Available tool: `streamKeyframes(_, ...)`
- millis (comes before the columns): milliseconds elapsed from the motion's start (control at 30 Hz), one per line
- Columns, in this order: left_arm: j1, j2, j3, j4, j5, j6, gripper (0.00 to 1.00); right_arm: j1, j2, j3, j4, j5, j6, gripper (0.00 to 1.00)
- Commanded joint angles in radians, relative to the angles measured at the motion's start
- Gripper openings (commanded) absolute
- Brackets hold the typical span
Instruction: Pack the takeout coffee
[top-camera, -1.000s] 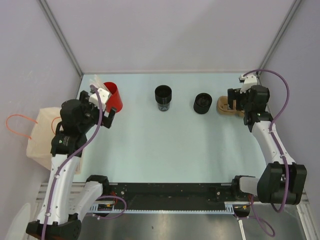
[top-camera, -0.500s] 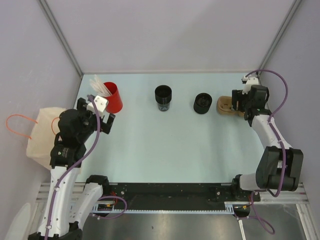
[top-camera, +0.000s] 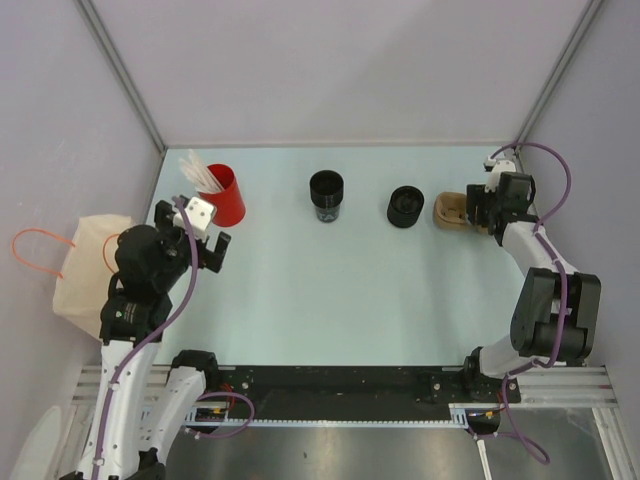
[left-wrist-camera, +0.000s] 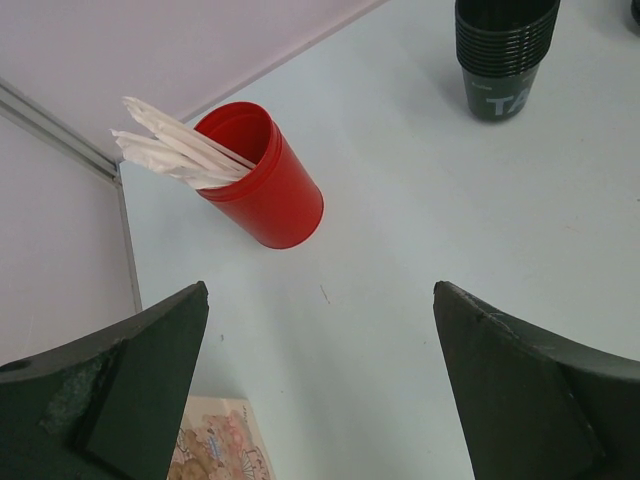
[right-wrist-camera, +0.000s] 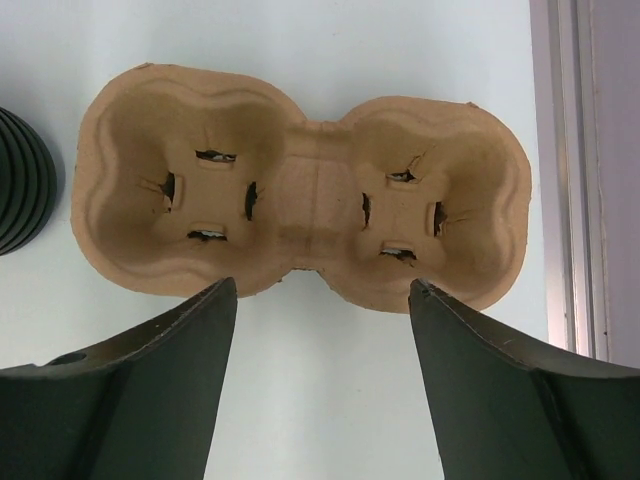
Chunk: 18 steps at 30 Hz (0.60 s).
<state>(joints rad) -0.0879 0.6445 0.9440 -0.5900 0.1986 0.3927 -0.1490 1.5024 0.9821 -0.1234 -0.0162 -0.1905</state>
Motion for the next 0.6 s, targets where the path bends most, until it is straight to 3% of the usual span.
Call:
streamKeyframes(0,0.002,-0.009,-0.011,0.025,0.025,-0.022,0.99,-0.012,0.013,0.046,0.039,-0.016,0.026,0.74)
streamKeyframes(333,0.013,-0.005,-0.011,0.025,0.039,-0.026,0.99,-0.017,0.11,0.176,-0.048,-0.097,0.124,0.67)
streamKeyframes(567,0.025,-0.016,-0.028,0.033,0.067,-0.034,1.0,-0.001,0.163,0.211,-0.053,-0.022,0.112,0.65)
